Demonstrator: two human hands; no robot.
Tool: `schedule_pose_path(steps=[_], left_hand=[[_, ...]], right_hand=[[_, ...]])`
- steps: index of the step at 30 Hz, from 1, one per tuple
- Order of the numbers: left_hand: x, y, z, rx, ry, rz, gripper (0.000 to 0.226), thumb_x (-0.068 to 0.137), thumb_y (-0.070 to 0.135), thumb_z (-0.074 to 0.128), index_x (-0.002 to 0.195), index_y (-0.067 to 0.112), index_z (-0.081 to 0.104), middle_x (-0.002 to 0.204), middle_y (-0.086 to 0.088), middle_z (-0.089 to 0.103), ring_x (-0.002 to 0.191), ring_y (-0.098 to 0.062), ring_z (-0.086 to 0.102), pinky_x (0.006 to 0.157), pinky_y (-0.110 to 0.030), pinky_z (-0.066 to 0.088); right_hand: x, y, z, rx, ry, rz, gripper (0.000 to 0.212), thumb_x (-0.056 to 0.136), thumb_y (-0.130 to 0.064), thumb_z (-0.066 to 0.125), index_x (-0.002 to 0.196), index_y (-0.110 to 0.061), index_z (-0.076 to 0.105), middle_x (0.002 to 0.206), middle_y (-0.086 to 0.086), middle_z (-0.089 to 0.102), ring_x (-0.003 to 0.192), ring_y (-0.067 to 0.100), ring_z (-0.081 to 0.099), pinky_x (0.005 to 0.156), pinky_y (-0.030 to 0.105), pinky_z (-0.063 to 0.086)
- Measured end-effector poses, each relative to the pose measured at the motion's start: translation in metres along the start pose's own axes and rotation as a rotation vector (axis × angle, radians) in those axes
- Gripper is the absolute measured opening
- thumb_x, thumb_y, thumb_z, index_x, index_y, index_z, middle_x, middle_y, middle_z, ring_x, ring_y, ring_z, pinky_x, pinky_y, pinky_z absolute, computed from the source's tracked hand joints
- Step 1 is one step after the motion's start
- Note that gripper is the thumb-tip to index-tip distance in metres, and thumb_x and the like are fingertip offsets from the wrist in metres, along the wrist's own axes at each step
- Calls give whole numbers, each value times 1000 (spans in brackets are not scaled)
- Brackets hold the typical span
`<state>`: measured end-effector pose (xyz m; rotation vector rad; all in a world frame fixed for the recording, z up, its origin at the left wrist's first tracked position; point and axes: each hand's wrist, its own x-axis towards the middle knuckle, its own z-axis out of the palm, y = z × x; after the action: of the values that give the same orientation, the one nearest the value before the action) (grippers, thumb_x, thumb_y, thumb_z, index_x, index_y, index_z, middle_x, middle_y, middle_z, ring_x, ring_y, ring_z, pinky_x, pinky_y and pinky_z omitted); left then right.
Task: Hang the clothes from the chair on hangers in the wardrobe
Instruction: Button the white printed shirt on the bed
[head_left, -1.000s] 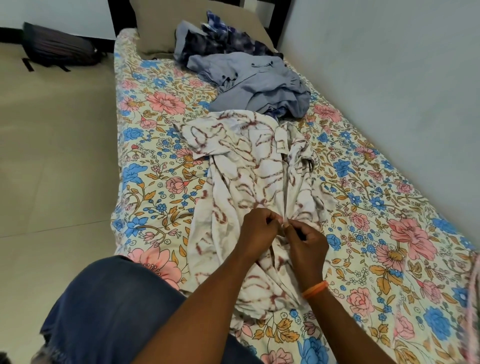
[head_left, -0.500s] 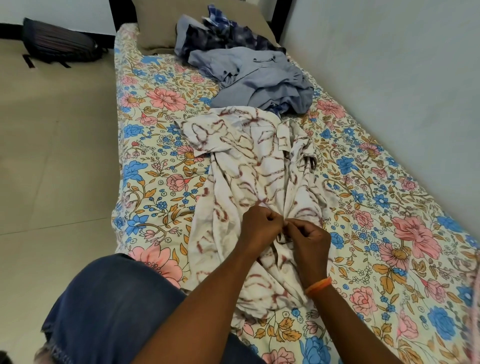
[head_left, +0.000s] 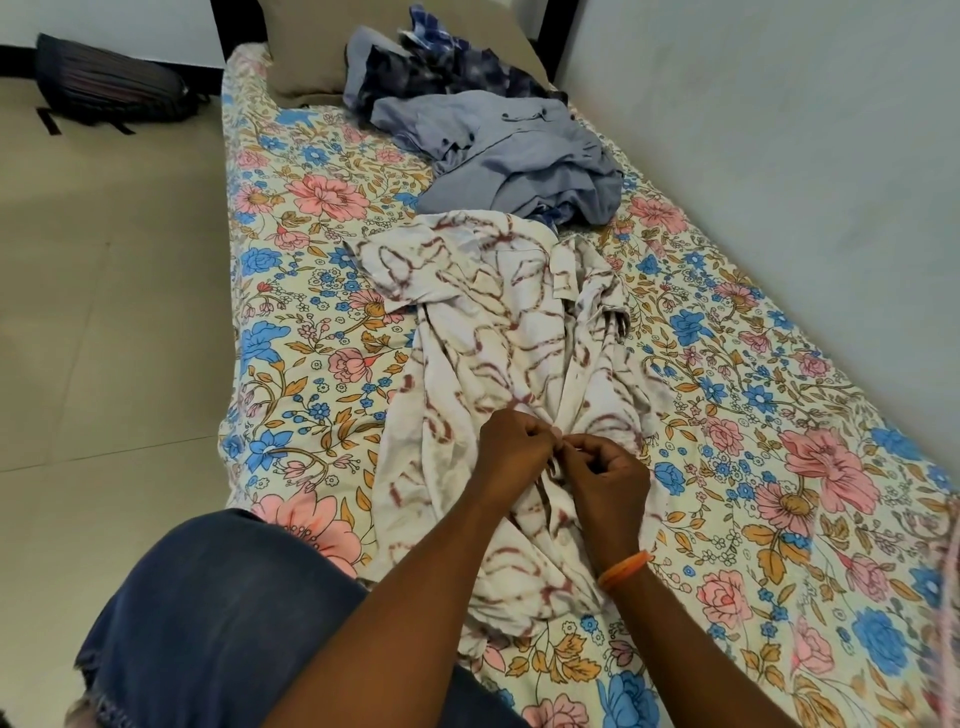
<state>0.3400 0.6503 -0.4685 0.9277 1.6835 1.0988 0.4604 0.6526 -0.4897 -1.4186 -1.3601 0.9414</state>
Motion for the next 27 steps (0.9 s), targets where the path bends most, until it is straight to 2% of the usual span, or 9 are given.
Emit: schedule_pose_path(steps=[3,7,12,19,24,27], left_hand=[[2,-1,-3,-151,-14,-66,14,87,15,73,83,3,78,48,8,61,45,-4,56,56,-19,48],[-1,4,-9,-452,-112,-190,12,87,1,70,76,-3,69,47,2,63,41,-5,59,47,-17,51],[-1,4,-11,-548,-126,-213,10,86,-2,71,77,-3,67,50,-3,65,42,-10,62,45,-19,51],[2,1,-10,-504,-94,-222,13,84,0,74,74,-1,67,56,-6,65,45,-10,63,48,-22,54],[6,-1,-1,-176,-27,-122,22,92,12,68,72,3,70,59,-12,62,44,-16,56,62,-34,55],[4,-3,6,-72,20,-67,29,95,15,63,68,6,68,54,-3,59,47,-13,54,57,-26,47]], right_hand=[[0,-1,0,4,-2,-8,7,83,-14,79,89,-13,77,72,0,74,63,18,71,63,40,61],[2,-1,-1,26,-22,-36,8,82,-10,79,90,-10,78,75,-1,75,71,18,72,64,26,57],[3,-1,-2,70,-59,-42,9,85,-6,75,93,-7,78,83,1,77,79,16,72,69,21,55],[3,-6,-5,111,-110,-35,9,83,-4,76,92,-4,78,82,4,77,80,18,73,73,22,57],[5,-8,-5,100,-93,19,6,82,-10,78,87,-6,78,77,4,76,76,20,73,71,29,59],[8,-9,-3,59,-81,53,5,82,-12,78,84,-7,78,74,4,75,73,21,72,68,30,58]])
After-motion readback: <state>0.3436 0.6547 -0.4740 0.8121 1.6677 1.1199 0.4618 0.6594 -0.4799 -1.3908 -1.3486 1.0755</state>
